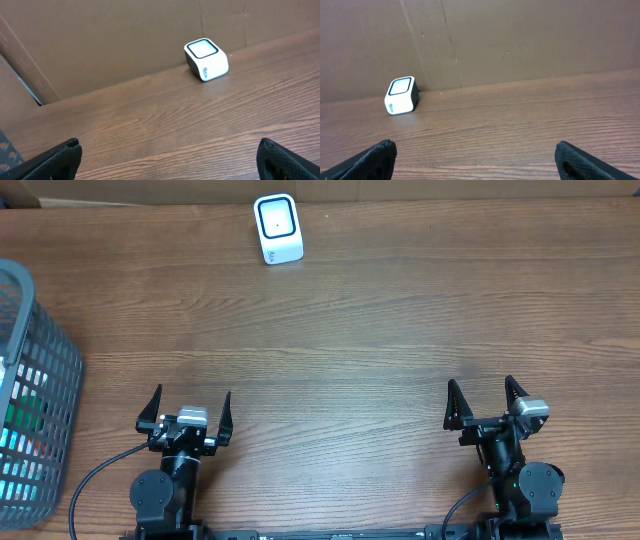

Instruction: Scan the item barcode

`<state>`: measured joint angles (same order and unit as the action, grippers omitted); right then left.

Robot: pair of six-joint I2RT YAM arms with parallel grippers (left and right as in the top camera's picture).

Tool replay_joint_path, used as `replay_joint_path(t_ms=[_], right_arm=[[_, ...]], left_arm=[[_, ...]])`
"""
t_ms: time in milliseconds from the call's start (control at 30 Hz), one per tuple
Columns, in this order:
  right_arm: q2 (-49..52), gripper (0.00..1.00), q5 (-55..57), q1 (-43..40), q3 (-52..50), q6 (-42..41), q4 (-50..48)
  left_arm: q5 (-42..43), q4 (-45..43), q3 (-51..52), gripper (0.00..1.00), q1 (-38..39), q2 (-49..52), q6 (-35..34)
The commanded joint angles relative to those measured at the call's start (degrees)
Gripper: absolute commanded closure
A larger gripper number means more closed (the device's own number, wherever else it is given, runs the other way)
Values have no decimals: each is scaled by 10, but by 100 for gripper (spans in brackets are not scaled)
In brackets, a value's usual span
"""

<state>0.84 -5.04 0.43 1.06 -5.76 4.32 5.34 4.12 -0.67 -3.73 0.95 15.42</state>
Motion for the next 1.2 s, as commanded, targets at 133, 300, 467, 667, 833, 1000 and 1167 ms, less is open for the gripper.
replay_joint_path(t_ms=[133,300,467,667,833,1000,1167], right_arm=[[-7,0,5,2,-7,0,-3],[-7,0,5,2,-7,0,-3],[-7,0,5,2,-7,0,-3],[-7,0,5,2,-7,0,-3],[-7,0,5,2,-7,0,-3],[-7,1,5,2,-7,0,-3],[-7,0,5,2,-7,0,-3]], left_arm=[[1,-2,4,1,4,-7,9],[0,-1,4,1,4,-7,9],[0,-1,4,0,4,-7,9],[14,-3,4,1,4,-7,-54],[4,11,-11,0,4,-7,-100],[4,61,-59,0,3,0,-108],[4,115,-135,0,4,49,-108]])
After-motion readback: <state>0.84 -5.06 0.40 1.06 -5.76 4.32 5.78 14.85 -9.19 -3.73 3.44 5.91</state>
